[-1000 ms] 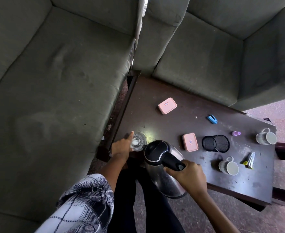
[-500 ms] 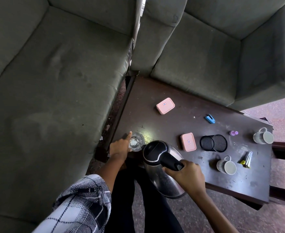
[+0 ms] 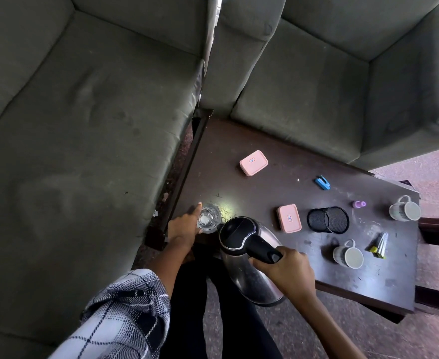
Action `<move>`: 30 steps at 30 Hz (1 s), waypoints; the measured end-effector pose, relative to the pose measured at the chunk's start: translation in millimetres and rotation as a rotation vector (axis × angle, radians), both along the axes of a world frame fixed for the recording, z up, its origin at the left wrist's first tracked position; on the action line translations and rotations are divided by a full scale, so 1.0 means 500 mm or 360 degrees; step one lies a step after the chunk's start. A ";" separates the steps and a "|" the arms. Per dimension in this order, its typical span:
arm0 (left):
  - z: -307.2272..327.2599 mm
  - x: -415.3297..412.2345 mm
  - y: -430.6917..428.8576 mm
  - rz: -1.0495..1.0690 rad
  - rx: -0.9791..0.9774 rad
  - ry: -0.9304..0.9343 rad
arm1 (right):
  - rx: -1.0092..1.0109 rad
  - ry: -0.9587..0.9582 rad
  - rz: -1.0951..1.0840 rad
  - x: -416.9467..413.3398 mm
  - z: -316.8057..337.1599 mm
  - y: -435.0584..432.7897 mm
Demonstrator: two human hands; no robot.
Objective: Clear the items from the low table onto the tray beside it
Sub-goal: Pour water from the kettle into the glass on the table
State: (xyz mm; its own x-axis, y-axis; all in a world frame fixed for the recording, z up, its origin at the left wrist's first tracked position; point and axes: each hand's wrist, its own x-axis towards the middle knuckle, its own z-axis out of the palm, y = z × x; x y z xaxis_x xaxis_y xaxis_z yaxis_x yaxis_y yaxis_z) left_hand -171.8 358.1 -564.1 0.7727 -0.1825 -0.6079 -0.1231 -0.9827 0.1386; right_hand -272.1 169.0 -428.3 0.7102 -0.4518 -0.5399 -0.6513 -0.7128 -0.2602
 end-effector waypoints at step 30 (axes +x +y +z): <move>-0.011 0.001 -0.005 0.0036 0.0019 0.0020 | 0.0006 -0.0037 0.0044 -0.006 -0.005 -0.019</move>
State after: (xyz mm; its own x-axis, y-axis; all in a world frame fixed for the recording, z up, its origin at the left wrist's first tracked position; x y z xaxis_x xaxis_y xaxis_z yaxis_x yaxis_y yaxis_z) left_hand -171.4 355.4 -569.6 0.7687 -0.1578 -0.6198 -0.0990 -0.9868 0.1285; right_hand -274.9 159.7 -430.8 0.7348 -0.4300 -0.5246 -0.6252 -0.7294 -0.2778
